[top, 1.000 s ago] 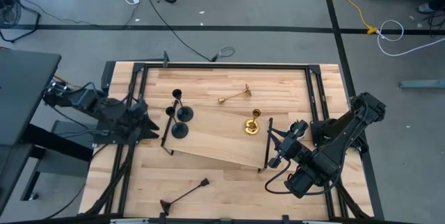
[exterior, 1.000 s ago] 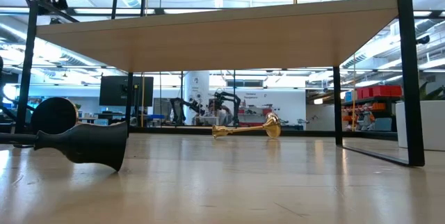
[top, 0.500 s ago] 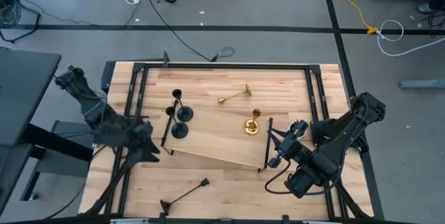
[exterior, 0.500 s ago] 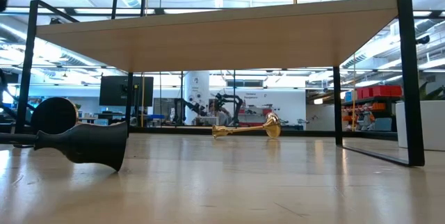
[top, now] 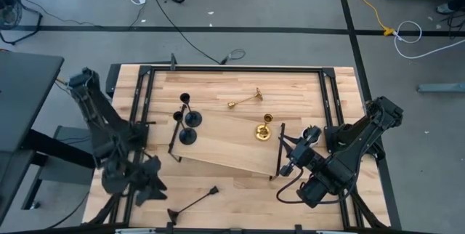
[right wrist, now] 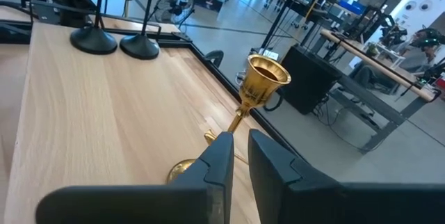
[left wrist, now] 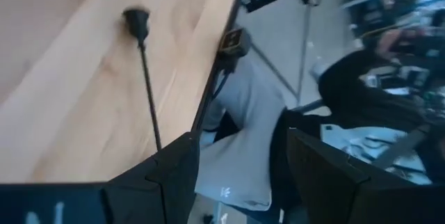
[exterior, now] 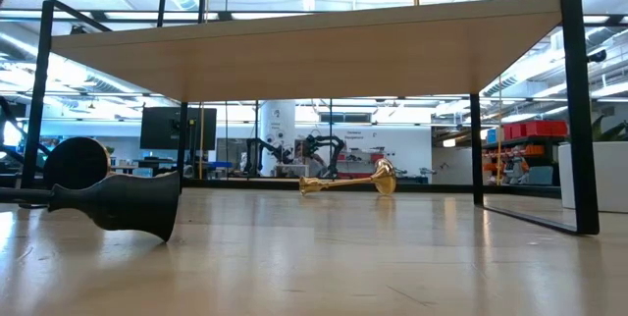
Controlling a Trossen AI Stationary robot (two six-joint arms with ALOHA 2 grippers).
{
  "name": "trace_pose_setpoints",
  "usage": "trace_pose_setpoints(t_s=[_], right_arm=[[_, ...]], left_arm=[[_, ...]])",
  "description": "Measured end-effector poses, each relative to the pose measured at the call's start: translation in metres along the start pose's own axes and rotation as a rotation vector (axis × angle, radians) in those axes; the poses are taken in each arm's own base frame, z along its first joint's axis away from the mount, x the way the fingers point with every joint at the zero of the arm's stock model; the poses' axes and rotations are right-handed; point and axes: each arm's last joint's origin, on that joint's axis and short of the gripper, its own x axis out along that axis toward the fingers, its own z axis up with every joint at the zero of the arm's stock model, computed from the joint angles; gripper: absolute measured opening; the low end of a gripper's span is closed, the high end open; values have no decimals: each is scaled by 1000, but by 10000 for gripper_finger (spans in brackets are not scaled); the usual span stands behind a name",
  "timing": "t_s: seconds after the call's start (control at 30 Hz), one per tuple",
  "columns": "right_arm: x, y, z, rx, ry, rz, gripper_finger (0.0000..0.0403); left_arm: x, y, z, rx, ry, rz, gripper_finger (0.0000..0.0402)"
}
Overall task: Pick & Place candle stick holders
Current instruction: Put the black candle holder on the shelf aligned with the other black candle holder
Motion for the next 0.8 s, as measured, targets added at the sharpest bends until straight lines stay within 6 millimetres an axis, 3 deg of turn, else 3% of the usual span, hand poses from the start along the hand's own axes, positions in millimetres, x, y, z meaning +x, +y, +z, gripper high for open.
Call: trace_pose_setpoints(t_s=[0.27, 0.4, 0.53, 0.63, 0.8], right_arm=[[0, 3, 1, -7, -6, 10, 49], [0, 3, 1, -13, -5, 11, 49], [0, 3, 1, -20, -4, 12, 49], [0, 3, 1, -24, -4, 13, 49], [0, 4, 2, -20, -5, 14, 49]], left_arm=[[24, -47, -9, -36, 53, 174, 217], [36, -63, -7, -12, 67, 365, 217], [63, -63, -5, -15, 137, 546, 217], [88, -56, -1, -51, 215, 620, 217], [112, -47, 12, -69, 221, 674, 217]])
